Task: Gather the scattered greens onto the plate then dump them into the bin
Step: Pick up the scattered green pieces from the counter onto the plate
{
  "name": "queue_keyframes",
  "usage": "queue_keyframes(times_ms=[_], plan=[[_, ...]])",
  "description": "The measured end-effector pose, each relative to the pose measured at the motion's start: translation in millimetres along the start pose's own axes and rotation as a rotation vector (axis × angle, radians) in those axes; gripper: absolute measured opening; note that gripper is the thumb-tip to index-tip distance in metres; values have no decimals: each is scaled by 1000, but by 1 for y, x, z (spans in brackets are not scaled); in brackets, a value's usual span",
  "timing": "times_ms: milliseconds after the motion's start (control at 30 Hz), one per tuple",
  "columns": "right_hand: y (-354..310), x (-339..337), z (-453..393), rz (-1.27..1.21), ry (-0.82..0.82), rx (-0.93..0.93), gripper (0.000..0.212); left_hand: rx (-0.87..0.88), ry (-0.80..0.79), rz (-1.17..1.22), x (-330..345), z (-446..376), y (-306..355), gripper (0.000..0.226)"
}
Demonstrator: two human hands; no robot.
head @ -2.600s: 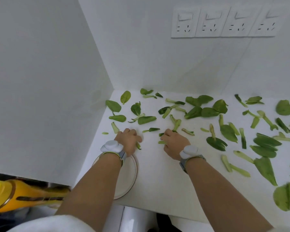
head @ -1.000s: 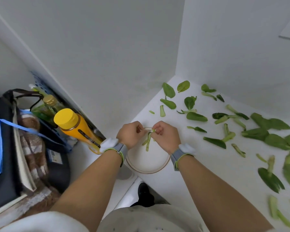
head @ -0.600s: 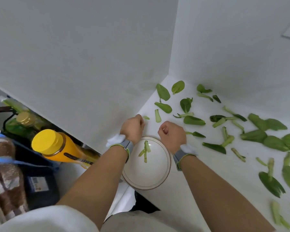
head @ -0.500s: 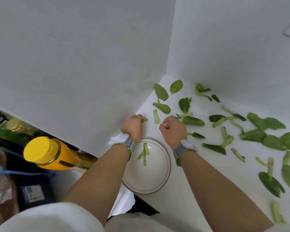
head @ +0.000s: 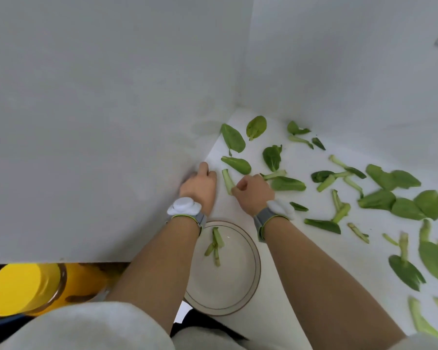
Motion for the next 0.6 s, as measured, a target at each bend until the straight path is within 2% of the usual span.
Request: queue_keyframes(times_ms=[67,200,267,400,600], plan=[[6,-2,2,-73,-21,-12,12,-7,24,36,5,0,0,20],[23,-10,19,-271,-37,-4,8,-93,95,290,6,11,6,17],[27,-12,26,-370,-24,18,11,-77,116,381,9,18,9,16],[34,-18,50,-418,-53,-62,11,-86,223,493,7,48,14,16],[52,-23,95,-498,-41,-175,10,-71,207,300,7,101,19,10]])
Point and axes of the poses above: each hand's wrist, its own z-axis away from the middle knuckle, its own x-axis out of the palm, y = z × x, the point moved 2 cm from there along -z, towards the middle knuckle, and after that the axes turned 1 degree about z, right-handed, at the moved point
